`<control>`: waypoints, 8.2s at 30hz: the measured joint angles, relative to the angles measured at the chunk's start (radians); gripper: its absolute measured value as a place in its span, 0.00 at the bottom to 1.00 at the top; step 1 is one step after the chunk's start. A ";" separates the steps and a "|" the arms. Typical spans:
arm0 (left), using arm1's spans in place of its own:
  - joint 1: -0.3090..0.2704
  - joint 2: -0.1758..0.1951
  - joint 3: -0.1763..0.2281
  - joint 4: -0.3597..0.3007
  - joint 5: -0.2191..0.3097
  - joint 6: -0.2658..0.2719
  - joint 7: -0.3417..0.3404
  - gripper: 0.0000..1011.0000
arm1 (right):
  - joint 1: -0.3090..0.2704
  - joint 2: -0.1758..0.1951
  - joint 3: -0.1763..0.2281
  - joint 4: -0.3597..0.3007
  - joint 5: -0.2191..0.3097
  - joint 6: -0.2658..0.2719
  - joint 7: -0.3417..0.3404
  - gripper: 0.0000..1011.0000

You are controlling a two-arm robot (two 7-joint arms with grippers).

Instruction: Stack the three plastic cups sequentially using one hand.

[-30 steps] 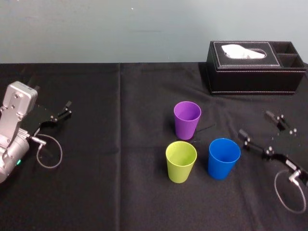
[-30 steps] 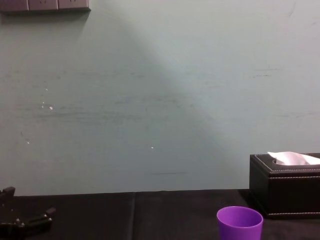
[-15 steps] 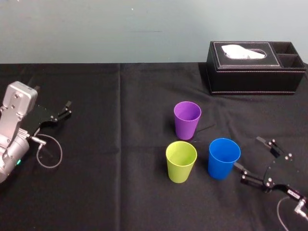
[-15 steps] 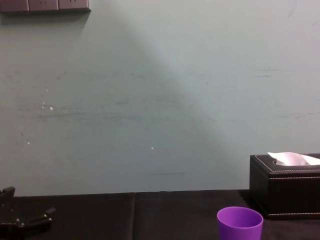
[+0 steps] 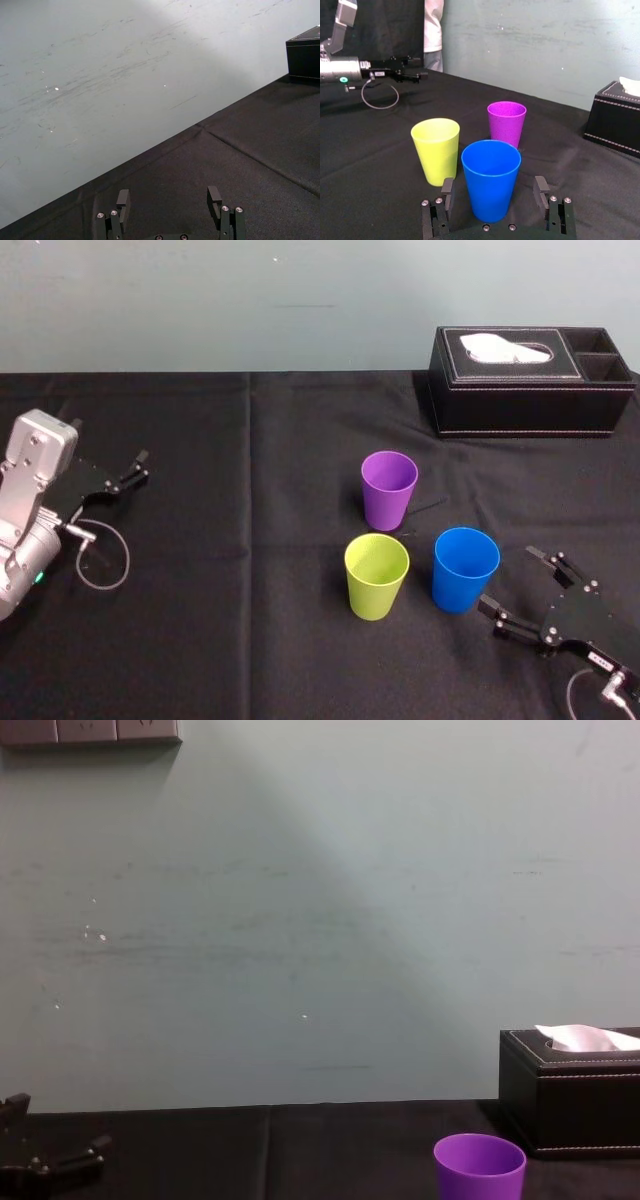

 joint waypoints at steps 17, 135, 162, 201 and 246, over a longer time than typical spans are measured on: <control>0.000 0.000 0.000 0.000 0.000 0.000 0.000 1.00 | 0.060 -0.054 -0.018 0.054 -0.078 0.057 0.015 0.99; 0.000 0.000 0.000 0.000 0.000 0.000 0.000 1.00 | 0.528 -0.294 -0.157 0.067 -0.243 0.478 -0.045 0.73; 0.000 0.000 0.000 0.000 0.000 0.000 0.000 1.00 | 0.568 -0.322 -0.175 0.225 -0.260 0.363 -0.010 0.73; 0.000 0.000 0.000 0.000 0.000 0.000 0.000 1.00 | 0.564 -0.322 -0.175 0.229 -0.260 0.357 -0.006 0.99; 0.000 0.000 0.000 0.000 0.000 0.000 0.000 1.00 | 0.258 -0.035 -0.139 0.021 -0.119 0.240 0.196 0.99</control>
